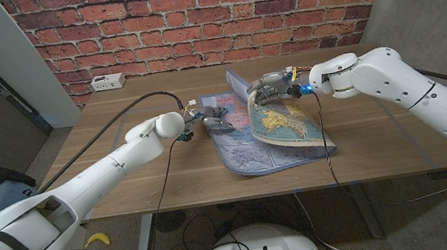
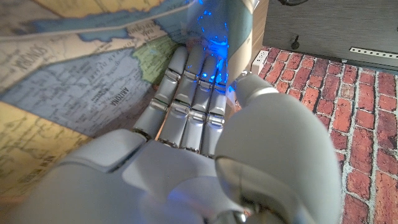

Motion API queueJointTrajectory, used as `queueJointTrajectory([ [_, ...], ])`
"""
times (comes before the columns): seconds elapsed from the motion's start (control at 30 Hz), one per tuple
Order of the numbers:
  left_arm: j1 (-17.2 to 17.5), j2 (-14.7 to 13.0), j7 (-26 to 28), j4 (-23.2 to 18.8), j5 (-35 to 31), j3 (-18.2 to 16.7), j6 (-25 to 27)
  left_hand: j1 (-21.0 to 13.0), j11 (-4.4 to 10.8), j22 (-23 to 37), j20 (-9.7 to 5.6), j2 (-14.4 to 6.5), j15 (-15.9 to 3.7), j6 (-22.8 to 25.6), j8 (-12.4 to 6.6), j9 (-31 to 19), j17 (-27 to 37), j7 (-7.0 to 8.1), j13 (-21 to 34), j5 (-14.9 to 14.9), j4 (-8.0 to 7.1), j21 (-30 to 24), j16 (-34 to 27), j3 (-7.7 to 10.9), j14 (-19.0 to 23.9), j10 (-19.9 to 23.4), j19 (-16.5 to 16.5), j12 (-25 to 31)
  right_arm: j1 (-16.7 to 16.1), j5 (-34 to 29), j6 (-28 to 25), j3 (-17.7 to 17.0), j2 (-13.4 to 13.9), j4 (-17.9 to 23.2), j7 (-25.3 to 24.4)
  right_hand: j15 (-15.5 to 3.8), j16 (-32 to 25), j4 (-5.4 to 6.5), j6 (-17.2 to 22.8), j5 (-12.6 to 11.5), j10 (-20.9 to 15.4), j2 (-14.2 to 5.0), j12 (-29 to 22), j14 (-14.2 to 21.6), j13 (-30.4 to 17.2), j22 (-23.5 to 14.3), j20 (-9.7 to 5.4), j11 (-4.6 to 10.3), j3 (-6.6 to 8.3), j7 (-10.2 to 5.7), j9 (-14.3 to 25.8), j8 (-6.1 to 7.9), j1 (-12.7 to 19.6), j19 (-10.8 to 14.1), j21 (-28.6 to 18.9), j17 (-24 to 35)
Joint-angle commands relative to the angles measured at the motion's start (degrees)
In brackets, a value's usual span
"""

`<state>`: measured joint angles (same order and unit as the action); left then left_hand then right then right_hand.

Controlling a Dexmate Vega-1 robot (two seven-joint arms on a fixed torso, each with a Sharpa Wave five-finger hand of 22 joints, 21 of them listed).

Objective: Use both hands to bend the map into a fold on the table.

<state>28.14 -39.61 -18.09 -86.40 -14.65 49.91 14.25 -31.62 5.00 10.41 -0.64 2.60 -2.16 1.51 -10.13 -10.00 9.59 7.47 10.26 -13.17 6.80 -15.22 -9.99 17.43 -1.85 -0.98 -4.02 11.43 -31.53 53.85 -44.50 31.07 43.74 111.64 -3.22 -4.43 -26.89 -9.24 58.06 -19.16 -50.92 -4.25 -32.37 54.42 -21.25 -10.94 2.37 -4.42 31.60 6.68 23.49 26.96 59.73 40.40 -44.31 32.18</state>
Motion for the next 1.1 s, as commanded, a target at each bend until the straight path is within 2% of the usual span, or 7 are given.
queueJointTrajectory([
  [0.03,3.05,-1.98,4.88,-2.97,0.51,-2.77,-1.45,-0.20,-0.12,0.34,4.49,-0.84,-0.86,0.86,-0.64,-0.15,0.08,-0.14,0.24,0.08,-0.05,0.00,-0.83,-0.62,1.53,1.01,3.62,0.52,5.30,-1.13,-7.73,4.34,-3.61,-4.56,2.11,-0.39,0.22,-0.09,0.09,0.25,0.03,-0.56,0.05,-0.08,-0.06,0.01,0.10,-0.09,-0.27,0.28,0.41,0.10,0.12,-0.11,-0.46,-0.03],
  [0.37,9.67,-3.67,18.49,-6.21,0.24,-8.31,-7.78,-1.54,-0.68,0.55,8.93,-3.96,-1.09,8.10,-1.84,-0.22,0.10,-2.50,0.39,0.80,0.05,-0.88,-1.61,-0.30,9.39,9.61,8.63,2.52,8.15,-4.14,-9.88,7.53,-5.37,-6.57,3.91,-0.32,0.94,-0.13,-0.13,0.64,0.45,-0.73,0.19,-0.34,0.27,0.07,0.14,-0.04,-0.67,0.18,0.23,-0.22,0.32,-0.04,-1.12,-0.37],
  [0.53,14.03,-3.35,28.29,-4.92,1.35,-11.99,-16.25,-1.01,-1.80,0.75,10.34,-8.88,-1.30,17.77,-3.33,-0.37,0.25,-5.35,0.57,2.07,-1.01,-2.49,-2.26,1.21,16.85,17.64,14.49,3.94,9.95,-6.01,-11.06,9.73,-6.12,-7.68,5.76,-0.05,1.84,0.04,-0.42,0.91,1.30,-0.88,0.63,-1.03,0.58,0.09,0.15,0.01,-0.80,-0.28,0.04,-0.48,0.14,-0.43,-1.34,-0.85],
  [0.67,16.47,-2.55,36.12,-3.01,0.00,-13.91,-22.66,-2.12,-2.12,0.92,11.82,-10.86,-1.09,23.72,-3.51,-0.51,0.20,-6.79,0.81,2.91,0.20,-4.21,-2.38,3.35,23.18,23.73,19.88,4.64,11.79,-7.46,-12.72,11.76,-6.84,-8.86,7.35,0.27,2.29,0.06,-0.71,1.09,1.56,-1.00,0.82,-1.18,0.80,0.10,0.28,-0.07,-0.85,-0.22,-0.03,-0.64,0.15,-0.62,-1.53,-1.14],
  [0.87,18.84,-1.30,46.50,-0.50,-4.48,-15.69,-30.11,-0.78,-2.25,1.28,10.99,-10.75,-1.59,33.09,-5.15,-1.55,0.81,-8.61,2.54,2.97,0.49,-5.38,-3.72,5.06,33.74,32.79,23.33,6.78,14.12,-9.78,-13.80,14.59,-7.85,-10.75,10.21,0.54,2.93,0.09,-1.04,1.47,2.30,-1.19,1.30,-1.47,1.18,0.11,0.41,-0.58,-1.07,-0.31,0.05,-0.72,0.15,-0.84,-1.92,-1.45],
  [0.97,19.37,-0.69,49.30,0.54,-5.90,-16.23,-32.20,-0.64,-2.28,1.39,9.54,-10.48,-1.82,34.38,-5.73,-2.08,0.98,-9.04,3.19,2.96,0.72,-5.41,-3.90,5.26,35.06,33.98,23.25,7.26,14.75,-11.01,-12.88,15.86,-8.16,-11.52,12.17,0.49,3.14,0.19,-1.22,1.61,2.49,-1.37,1.44,-1.76,1.31,0.11,0.35,-0.58,-1.19,-0.32,0.05,-0.78,0.11,-1.10,-1.99,-1.46],
  [1.1,19.35,0.02,49.94,2.38,-5.42,-16.71,-35.37,-0.29,-2.73,1.50,9.00,-10.81,-1.55,33.00,-5.30,-2.47,1.31,-8.93,3.74,2.90,0.52,-5.02,-3.39,5.50,33.99,33.10,22.06,6.94,15.76,-12.96,-11.15,17.78,-8.44,-12.60,15.46,0.87,4.12,0.22,-1.57,1.91,3.16,-1.36,1.87,-3.04,1.59,0.12,0.26,-0.24,-1.39,-0.35,-0.16,-1.02,0.00,-1.56,-2.18,-1.79],
])
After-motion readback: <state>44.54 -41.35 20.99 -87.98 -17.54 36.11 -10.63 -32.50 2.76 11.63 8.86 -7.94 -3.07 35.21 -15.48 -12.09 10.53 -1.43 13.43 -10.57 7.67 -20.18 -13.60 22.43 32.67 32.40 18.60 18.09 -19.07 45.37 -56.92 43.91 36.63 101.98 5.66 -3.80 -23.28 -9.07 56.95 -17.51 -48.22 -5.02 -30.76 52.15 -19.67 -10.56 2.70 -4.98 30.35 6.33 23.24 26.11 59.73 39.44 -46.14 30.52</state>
